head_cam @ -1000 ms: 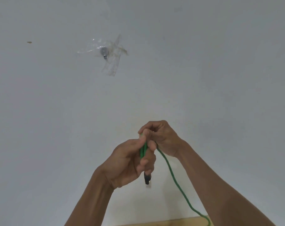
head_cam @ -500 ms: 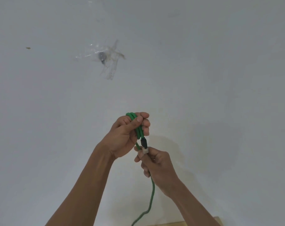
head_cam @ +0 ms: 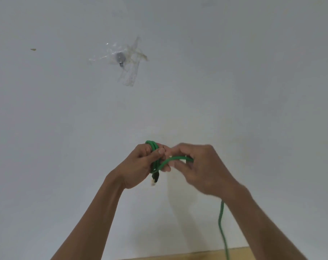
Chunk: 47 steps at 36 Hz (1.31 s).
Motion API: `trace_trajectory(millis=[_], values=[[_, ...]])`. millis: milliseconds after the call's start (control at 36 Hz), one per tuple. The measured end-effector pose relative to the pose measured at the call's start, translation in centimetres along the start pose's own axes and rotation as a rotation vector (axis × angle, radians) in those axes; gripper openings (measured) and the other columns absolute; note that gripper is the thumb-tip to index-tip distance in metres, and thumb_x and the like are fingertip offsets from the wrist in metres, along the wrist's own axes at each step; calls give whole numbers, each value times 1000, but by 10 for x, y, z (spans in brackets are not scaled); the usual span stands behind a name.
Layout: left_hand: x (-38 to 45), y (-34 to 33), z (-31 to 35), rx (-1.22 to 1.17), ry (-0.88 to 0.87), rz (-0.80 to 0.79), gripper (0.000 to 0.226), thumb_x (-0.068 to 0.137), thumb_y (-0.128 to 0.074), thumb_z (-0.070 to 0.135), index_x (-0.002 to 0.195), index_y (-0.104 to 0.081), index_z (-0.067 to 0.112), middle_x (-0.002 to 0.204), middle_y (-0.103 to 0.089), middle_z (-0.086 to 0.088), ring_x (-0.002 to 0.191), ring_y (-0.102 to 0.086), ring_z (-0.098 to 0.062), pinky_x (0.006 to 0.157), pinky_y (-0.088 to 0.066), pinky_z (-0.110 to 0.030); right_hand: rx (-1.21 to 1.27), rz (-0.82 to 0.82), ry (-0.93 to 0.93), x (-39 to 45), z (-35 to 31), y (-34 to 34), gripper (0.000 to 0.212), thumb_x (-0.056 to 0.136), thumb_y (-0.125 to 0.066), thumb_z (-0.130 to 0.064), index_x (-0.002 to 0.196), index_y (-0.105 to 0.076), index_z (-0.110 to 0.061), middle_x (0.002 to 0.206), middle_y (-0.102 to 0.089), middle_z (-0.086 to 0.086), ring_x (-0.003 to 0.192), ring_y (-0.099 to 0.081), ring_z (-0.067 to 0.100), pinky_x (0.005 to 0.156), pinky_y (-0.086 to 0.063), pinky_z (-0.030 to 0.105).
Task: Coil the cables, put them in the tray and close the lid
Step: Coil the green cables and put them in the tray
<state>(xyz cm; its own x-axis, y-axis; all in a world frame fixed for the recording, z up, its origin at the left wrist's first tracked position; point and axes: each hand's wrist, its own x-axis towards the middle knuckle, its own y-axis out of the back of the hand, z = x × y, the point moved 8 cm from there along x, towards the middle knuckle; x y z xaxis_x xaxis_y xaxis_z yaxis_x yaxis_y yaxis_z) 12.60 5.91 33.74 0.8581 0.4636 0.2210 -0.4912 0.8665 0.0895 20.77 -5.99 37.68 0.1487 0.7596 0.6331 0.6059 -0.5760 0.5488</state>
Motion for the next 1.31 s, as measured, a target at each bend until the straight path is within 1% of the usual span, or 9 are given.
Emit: trace_trajectory(millis=[222, 361, 417, 500, 611, 722, 861, 1083, 1306], values=[[-13, -52, -8, -229, 157, -141, 76, 99, -22, 63, 92, -65, 1, 57, -55, -11, 46, -46, -20, 55, -41, -31, 313, -61, -10, 46, 17, 14, 15, 70, -86, -9, 82, -77, -11, 72, -73, -7, 62, -62, 4, 65, -50, 24], [-14, -67, 0, -354, 59, -193, 49, 102, -41, 42, 95, -68, 1, 63, -58, -11, 49, -49, -18, 57, -44, -29, 541, 63, -155, 40, 60, 5, 14, 79, -80, -10, 91, -77, -4, 74, -75, 2, 66, -62, 16, 61, -46, 29], [-11, -71, 7, -358, -11, -206, 33, 99, -47, 27, 98, -68, 2, 67, -60, -11, 52, -53, -17, 59, -45, -29, 686, 79, -198, 28, 70, -9, 27, 75, -83, -31, 90, -79, -9, 72, -75, 5, 69, -61, 26, 68, -42, 43], [-4, -72, 14, -332, -79, -209, 25, 101, -46, 16, 105, -63, -2, 69, -61, -7, 57, -55, -16, 65, -44, -29, 779, -7, -145, 9, 65, -31, 37, 70, -73, -60, 72, -77, -23, 48, -65, -2, 47, -60, 18, 56, -36, 39], [6, -68, 16, -333, -108, -193, 23, 99, -48, 14, 106, -64, -1, 67, -59, -8, 59, -55, -18, 65, -48, -28, 706, 68, -359, -8, 84, -50, 40, 74, -52, -9, 38, -60, -25, 39, -54, -10, 44, -45, 13, 55, -30, 29], [15, -56, 16, -350, -108, -158, 21, 97, -50, 15, 108, -64, 4, 69, -59, -8, 59, -56, -18, 56, -36, -32, 634, 77, -446, -28, 84, -63, 57, 82, -41, 19, 57, -64, -27, 54, -61, -7, 46, -44, 10, 46, -37, 25], [29, -39, 25, -282, -149, -93, 19, 96, -51, 16, 108, -62, 4, 71, -61, -5, 61, -57, -16, 62, -44, -31, 725, 139, -462, -40, 74, -68, 17, 98, -59, -15, 87, -72, -11, 68, -66, 2, 49, -40, 14, 45, -33, 27], [40, -15, 30, -244, -163, -22, 19, 96, -51, 13, 107, -61, 2, 73, -64, -4, 61, -59, -15, 67, -52, -25, 687, 229, -505, -54, 65, -66, 12, 91, -69, -24, 89, -78, -18, 65, -69, 1, 50, -42, 14, 48, -37, 19], [37, -5, 21, -230, -164, -4, 15, 95, -57, 11, 105, -62, 1, 78, -67, -6, 66, -62, -18, 71, -54, -26, 220, 127, -364, -52, 47, -49, 15, 89, -68, -26, 102, -75, -22, 77, -73, -2, 69, -64, 16, 64, -56, 26]])
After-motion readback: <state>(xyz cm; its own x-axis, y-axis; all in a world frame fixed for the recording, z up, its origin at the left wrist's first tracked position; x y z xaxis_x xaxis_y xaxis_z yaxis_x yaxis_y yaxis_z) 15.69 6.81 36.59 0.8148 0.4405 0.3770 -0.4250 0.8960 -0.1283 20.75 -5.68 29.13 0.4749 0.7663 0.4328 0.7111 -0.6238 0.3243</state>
